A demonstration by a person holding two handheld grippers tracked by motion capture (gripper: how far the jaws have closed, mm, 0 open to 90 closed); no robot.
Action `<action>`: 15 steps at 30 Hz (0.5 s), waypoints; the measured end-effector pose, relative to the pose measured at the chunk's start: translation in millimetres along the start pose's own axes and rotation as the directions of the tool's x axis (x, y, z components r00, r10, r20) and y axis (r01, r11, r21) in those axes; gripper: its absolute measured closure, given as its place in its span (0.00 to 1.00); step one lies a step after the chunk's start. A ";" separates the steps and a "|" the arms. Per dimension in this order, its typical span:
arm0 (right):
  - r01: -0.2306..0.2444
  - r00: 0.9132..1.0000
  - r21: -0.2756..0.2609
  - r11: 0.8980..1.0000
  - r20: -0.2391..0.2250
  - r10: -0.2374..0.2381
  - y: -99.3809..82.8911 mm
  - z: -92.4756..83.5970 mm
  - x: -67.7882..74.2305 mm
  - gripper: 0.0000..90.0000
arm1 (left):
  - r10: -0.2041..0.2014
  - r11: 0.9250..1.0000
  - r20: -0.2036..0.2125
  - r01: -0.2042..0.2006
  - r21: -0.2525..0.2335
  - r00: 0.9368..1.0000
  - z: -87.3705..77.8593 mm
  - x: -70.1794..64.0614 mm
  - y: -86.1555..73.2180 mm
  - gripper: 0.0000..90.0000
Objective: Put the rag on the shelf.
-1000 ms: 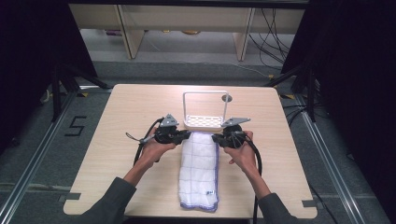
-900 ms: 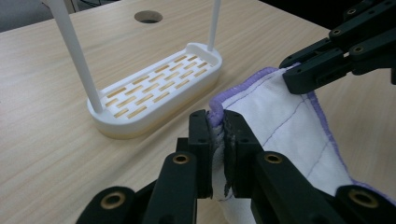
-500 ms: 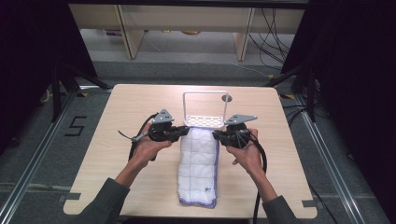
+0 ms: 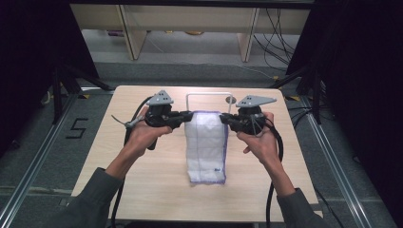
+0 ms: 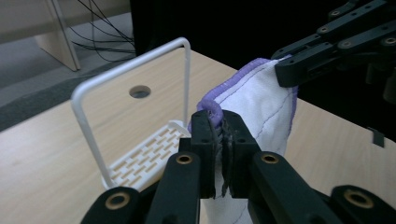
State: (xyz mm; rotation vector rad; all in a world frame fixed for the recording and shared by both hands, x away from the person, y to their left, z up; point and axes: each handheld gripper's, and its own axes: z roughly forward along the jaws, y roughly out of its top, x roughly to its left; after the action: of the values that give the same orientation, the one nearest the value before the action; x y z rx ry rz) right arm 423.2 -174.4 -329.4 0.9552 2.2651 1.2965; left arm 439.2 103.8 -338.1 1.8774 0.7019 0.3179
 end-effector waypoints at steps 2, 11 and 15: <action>0.000 1.000 -0.022 1.000 0.012 0.000 7.6 -0.6 -2.7 0.94 | 0.002 1.000 -0.013 -0.002 0.000 1.000 -0.7 1.9 11.3 0.94; -0.018 0.999 -0.045 0.999 0.029 0.019 35.1 3.2 -20.9 0.94 | -0.007 1.000 -0.061 0.006 -0.014 0.998 5.3 18.7 46.7 0.94; -0.031 0.999 -0.041 0.999 0.034 0.033 49.4 5.6 -28.9 0.94 | -0.007 1.000 -0.080 0.006 -0.015 0.997 8.1 26.3 59.8 0.94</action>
State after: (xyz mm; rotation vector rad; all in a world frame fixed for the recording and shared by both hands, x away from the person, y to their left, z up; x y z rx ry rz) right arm 465.6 -174.1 -290.6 0.9958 2.1972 1.3241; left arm 483.5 97.4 -289.7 1.8562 0.7582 0.3952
